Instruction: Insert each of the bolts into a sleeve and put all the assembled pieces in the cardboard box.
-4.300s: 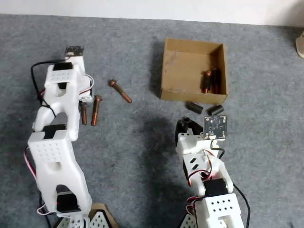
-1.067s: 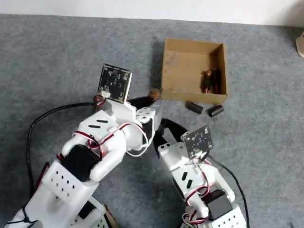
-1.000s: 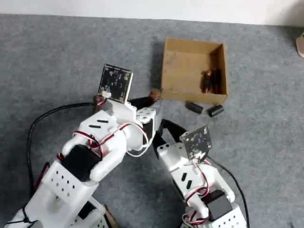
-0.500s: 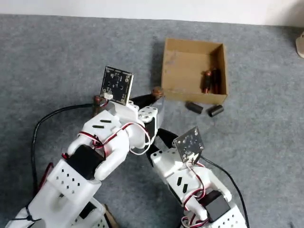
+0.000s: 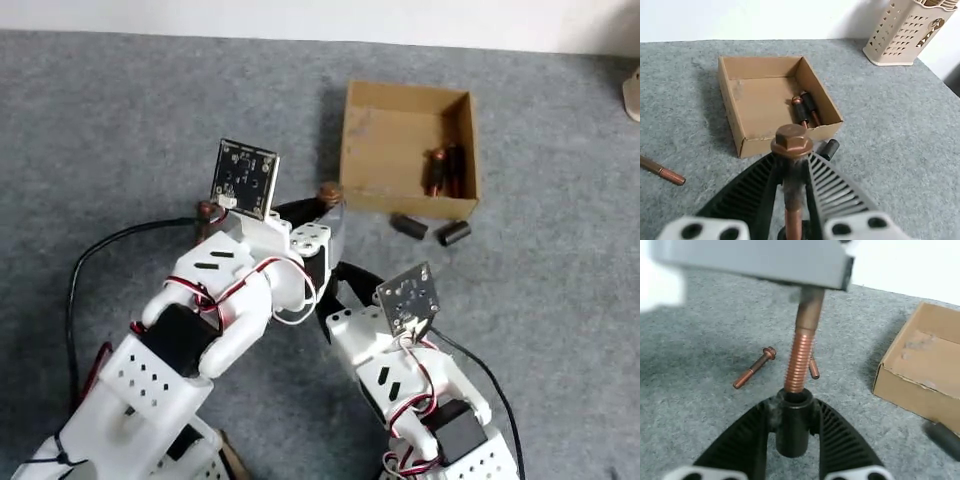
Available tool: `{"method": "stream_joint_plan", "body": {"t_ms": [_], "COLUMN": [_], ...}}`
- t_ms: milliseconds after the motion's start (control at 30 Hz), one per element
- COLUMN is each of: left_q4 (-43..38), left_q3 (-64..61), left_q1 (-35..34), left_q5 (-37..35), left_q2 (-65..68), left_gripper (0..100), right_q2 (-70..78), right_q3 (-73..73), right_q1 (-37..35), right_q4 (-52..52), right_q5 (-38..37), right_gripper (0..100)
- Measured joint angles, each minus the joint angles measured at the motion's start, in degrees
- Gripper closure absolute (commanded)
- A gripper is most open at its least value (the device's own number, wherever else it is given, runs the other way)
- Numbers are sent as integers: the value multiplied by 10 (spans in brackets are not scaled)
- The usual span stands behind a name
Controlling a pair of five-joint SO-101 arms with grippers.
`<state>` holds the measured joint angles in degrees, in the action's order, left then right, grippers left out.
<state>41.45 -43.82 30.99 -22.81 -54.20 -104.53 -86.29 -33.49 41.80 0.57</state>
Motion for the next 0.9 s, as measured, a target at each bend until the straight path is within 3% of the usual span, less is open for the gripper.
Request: {"method": "stream_joint_plan", "body": {"t_ms": [300, 533, 733, 900], "left_q4": [0, -5, -7, -2], "left_q3": [-29, -61, -84, -93], "left_q1": [1, 9, 57, 66], "left_q5": [-1, -2, 41, 50], "left_q2": [0, -1, -14, -6], "left_gripper": [995, 991, 893, 880], "right_q2": [0, 1, 1, 0], "right_q3": [-1, 0, -1, 4], "right_q1": [4, 65, 83, 100], "right_q4": [1, 2, 3, 2], "right_q5": [0, -1, -1, 0], "right_gripper": [994, 994, 994, 994]}}
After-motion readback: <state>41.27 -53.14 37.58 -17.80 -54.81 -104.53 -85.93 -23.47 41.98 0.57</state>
